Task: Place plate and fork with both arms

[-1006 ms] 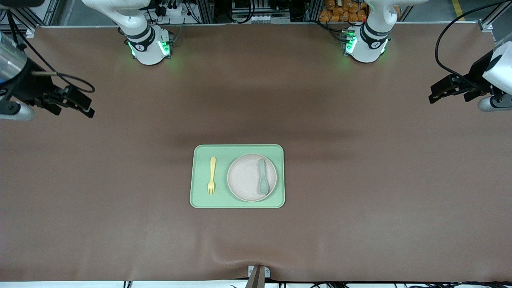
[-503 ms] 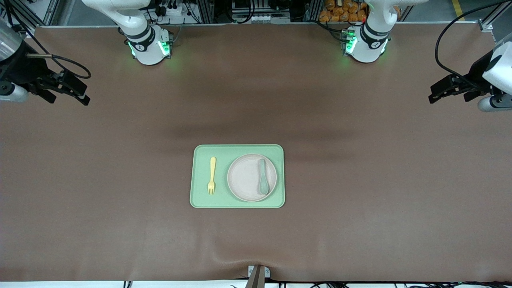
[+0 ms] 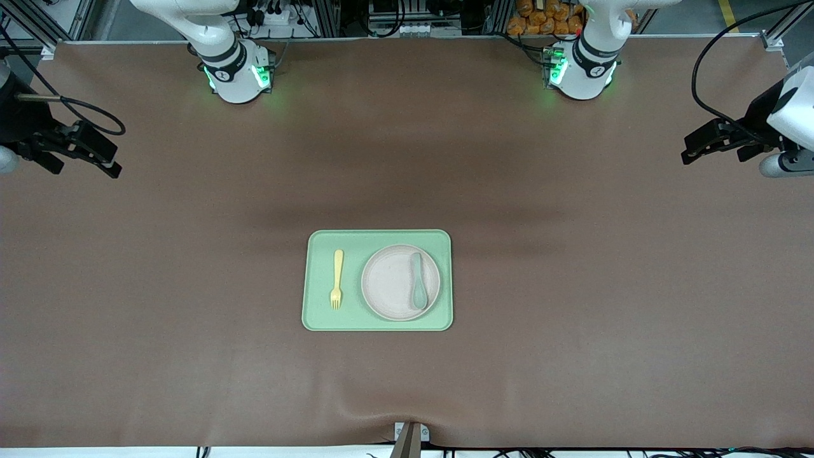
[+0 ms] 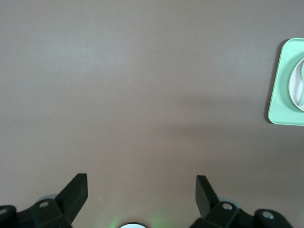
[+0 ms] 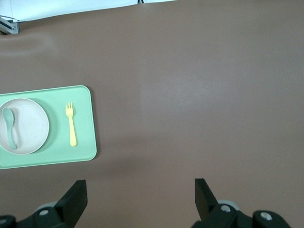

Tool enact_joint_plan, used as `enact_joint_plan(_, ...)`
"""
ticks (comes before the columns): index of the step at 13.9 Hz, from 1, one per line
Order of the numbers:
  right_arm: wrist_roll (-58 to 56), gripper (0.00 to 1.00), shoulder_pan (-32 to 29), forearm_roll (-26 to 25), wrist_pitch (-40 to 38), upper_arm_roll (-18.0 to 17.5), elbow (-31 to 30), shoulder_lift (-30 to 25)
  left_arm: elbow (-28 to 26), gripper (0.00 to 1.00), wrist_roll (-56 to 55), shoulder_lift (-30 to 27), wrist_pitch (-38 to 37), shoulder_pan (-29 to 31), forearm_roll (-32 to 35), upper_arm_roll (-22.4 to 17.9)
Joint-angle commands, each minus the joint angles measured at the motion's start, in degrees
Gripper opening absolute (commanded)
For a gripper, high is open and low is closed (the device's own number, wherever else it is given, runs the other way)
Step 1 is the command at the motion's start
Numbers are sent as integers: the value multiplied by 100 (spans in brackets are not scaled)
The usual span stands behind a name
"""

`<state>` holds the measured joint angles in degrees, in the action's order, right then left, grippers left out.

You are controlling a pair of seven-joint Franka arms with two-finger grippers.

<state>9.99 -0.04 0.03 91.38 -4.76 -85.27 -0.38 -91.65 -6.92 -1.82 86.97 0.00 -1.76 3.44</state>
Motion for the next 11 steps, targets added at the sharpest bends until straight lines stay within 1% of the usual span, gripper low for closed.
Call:
enact_joint_plan(1, -565, 100, -75, -109, -146, -61, 318, 143, -20, 100, -90, -73, 57, 17, -70, 16)
enact_joint_plan(7, -656, 100, -92, -12, -164, 27, 318, 143, -2, 100, -72, -100, 31, 0, -53, 16)
enact_joint_plan(11, -656, 100, -84, -12, -155, 54, 318, 152, 130, 100, 25, -3, 31, -18, -35, 60)
